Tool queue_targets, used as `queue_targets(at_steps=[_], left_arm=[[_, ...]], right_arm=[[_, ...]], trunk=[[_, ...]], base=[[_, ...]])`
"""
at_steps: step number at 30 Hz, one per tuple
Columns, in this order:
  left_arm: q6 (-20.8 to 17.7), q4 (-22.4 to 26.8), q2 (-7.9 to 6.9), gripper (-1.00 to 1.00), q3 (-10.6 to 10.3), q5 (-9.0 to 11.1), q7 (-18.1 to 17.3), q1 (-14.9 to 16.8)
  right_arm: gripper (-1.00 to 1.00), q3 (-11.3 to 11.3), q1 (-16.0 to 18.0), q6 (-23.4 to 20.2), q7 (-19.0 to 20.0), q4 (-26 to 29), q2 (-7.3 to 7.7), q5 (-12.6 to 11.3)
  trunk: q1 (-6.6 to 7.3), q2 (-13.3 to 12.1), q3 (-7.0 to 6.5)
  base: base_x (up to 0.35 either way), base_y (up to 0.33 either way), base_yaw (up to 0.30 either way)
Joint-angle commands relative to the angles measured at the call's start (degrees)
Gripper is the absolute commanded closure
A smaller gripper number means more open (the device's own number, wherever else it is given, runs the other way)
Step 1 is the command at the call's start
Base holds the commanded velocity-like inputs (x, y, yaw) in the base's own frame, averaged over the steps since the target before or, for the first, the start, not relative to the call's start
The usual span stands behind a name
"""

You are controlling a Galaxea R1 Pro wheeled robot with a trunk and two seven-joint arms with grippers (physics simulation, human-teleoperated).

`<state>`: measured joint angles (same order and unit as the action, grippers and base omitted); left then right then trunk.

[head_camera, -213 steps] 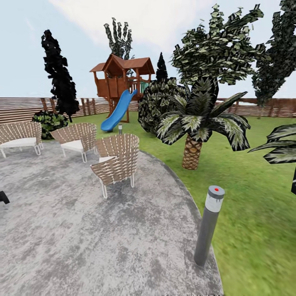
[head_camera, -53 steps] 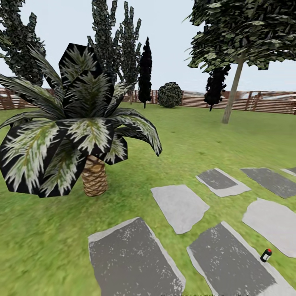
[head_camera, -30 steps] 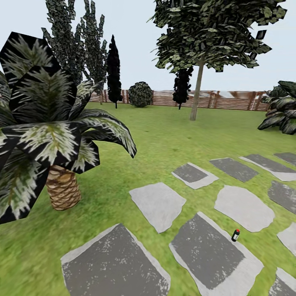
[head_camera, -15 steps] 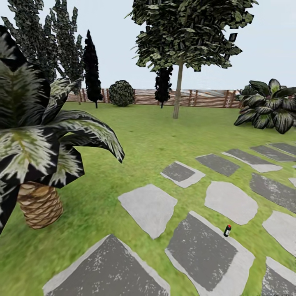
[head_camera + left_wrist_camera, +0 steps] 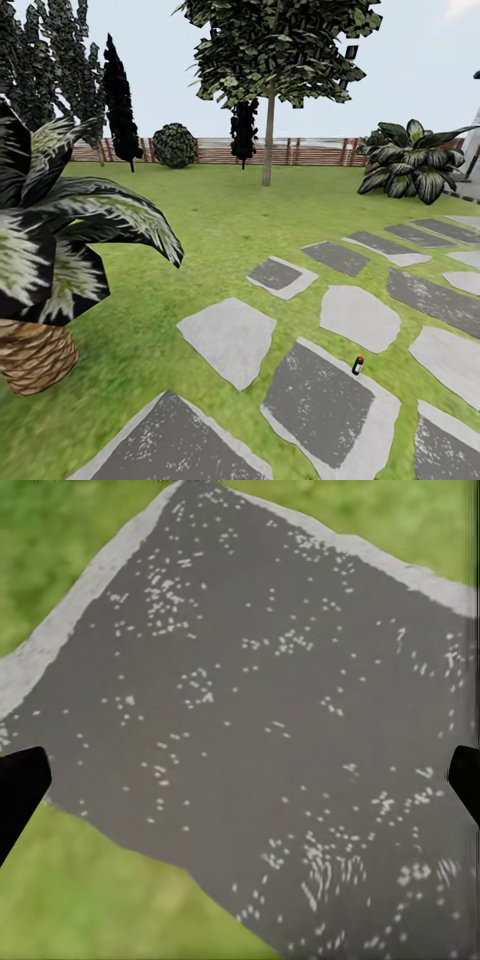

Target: Pick up the pesticide atomizer in the garden and spray insectifuge to fully cover both potted plants in the garden.

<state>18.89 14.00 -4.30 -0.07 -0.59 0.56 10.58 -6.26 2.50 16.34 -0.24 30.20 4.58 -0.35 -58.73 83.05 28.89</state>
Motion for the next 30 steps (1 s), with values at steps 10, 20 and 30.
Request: queue_targets(at_steps=[10, 20, 30], left_arm=[[0.2, 0.0, -0.01, -1.0, 0.0, 0.0, 0.1, 0.0], [0.1, 0.0, -0.01, -1.0, 0.0, -0.1, 0.1, 0.0], [0.1, 0.0, -0.01, -1.0, -0.2, -0.1, 0.1, 0.0]], right_arm=[[-1.0, -2.9, 0.0, 0.2, 0.0, 0.1, -0.01, -0.1], [-1.0, -3.6, 0.0, 0.2, 0.3, -0.1, -0.09, -0.2], [-1.0, -3.6, 0.0, 0.2, 0.3, -0.1, -0.1, -0.2]], trunk=[[0.0, 0.0, 0.69], [0.0, 0.0, 0.98], [0.0, 0.0, 0.99]], base=[[0.001, 0.0, -0.224], [0.259, 0.097, -0.277], [0.325, 0.078, -0.299]])
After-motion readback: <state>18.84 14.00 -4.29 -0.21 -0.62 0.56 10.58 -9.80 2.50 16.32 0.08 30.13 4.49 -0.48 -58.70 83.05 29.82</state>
